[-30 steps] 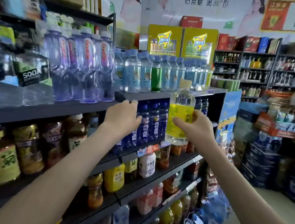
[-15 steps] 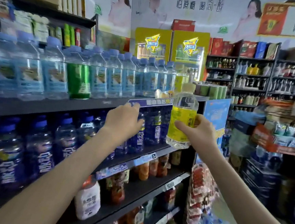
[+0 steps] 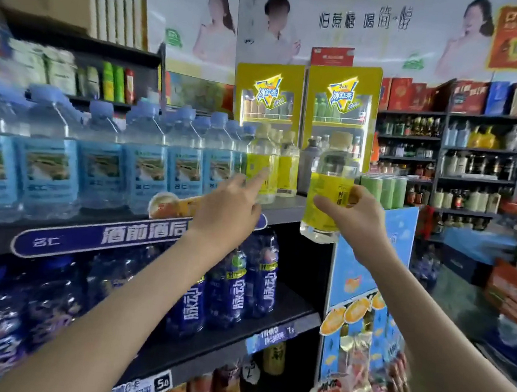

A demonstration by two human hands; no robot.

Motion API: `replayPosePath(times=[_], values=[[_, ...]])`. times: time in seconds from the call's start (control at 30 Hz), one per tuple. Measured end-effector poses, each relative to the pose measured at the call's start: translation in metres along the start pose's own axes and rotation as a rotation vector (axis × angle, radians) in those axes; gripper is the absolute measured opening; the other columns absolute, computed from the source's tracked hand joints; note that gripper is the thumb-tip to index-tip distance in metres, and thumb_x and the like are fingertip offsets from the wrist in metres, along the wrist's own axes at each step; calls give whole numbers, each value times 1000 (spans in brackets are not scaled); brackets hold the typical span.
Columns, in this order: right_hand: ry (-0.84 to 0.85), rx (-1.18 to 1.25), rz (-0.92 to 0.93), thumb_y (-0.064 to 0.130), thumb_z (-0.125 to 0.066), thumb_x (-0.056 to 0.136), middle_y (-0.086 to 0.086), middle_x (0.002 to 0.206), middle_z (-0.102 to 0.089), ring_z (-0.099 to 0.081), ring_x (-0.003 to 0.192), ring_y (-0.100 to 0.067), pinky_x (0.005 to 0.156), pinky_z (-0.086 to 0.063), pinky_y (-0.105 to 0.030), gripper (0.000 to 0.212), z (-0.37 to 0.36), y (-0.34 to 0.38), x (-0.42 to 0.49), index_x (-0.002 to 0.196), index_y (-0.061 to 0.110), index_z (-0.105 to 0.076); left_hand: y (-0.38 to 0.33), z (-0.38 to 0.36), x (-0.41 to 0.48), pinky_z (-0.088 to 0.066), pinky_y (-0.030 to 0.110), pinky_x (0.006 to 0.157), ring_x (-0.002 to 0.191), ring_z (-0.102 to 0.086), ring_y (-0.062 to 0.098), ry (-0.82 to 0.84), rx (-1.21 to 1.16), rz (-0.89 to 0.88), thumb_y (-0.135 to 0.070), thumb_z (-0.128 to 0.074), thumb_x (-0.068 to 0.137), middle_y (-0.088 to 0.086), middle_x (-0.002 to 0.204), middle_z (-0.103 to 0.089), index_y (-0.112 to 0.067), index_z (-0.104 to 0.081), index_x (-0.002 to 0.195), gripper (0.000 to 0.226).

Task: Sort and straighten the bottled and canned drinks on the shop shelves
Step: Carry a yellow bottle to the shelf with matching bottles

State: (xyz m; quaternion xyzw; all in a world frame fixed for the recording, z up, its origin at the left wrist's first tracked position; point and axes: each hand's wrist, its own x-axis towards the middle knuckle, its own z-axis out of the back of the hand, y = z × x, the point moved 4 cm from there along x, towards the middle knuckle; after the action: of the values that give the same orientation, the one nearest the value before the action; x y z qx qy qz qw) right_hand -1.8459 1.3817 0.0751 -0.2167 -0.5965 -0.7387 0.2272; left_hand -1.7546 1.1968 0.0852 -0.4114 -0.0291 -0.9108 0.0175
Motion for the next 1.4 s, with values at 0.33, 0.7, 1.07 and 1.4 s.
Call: replayPosePath(times=[0.33, 0.7, 1.07, 1.4], values=[[227, 51, 117, 43, -73, 79, 8, 69, -58, -56, 68, -10, 62, -40, -29, 26, -32, -64, 147, 83, 18, -64, -23, -85, 104, -43, 36, 76, 110, -52, 36, 14, 60, 421, -42, -52, 95, 19, 132, -42, -23, 3, 152, 81], [495, -249, 320, 10, -39, 99, -21, 124, -59, -53, 114, -37, 86, -42, -37, 37, -97, -69, 175, 135, 6, -47, -26, -106, 105, -39, 35, 72, 98, -54, 33, 118, 45, 608, -17, -54, 95, 24, 140, -28, -43, 26, 142, 96], [578, 211, -18, 42, -47, 98, -9, 103, -69, -63, 92, -19, 77, -46, -30, 40, -91, -77, 172, 106, 8, -66, -38, -126, 114, -12, 64, 112, 137, 25, 48, 138, 101, 658, -19, -56, 92, 16, 148, 39, -37, -27, 145, 63], [730, 731, -189, -4, -69, 79, -8, 123, -60, -73, 79, -16, 60, -59, -37, 66, -73, -76, 181, 139, 8, -44, -22, -113, 114, -39, 45, 105, 140, -16, 44, -49, 64, 544, 4, -51, 90, 20, 155, 14, -30, -23, 148, 72]])
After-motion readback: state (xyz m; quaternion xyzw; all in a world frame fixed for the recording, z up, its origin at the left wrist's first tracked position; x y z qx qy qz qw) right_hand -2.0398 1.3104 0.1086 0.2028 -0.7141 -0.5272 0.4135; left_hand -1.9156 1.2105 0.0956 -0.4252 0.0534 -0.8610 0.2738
